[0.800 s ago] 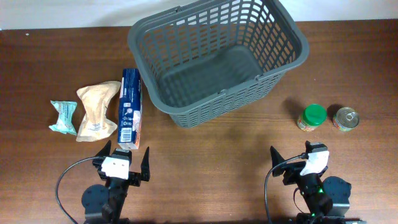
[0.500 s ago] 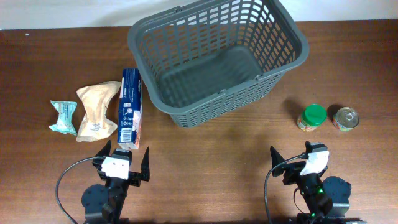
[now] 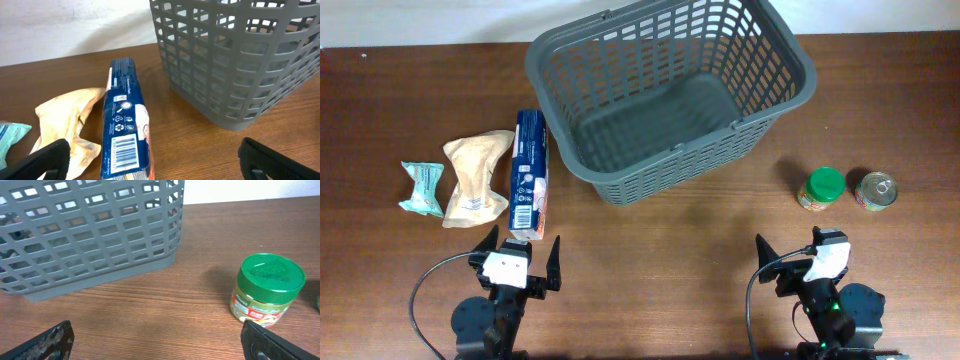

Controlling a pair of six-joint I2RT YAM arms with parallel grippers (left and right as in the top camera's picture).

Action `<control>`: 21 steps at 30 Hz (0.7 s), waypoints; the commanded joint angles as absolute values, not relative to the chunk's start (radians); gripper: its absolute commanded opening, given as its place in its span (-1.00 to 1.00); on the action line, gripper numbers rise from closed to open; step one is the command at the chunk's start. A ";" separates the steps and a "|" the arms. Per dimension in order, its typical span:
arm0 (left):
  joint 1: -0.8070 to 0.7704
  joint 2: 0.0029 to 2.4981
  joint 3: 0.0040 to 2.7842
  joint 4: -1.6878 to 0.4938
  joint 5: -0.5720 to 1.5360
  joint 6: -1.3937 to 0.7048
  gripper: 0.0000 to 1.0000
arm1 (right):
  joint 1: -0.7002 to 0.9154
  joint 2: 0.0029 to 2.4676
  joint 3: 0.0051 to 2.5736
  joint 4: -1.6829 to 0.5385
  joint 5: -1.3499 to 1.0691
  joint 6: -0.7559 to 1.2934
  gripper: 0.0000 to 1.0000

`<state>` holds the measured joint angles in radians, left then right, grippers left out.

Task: Pack container

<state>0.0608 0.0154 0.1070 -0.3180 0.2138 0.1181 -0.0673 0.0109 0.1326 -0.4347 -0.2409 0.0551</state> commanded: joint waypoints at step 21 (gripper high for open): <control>0.075 0.836 1.019 -0.522 0.190 0.046 0.99 | -0.059 0.472 0.917 -0.754 -0.288 -0.007 0.98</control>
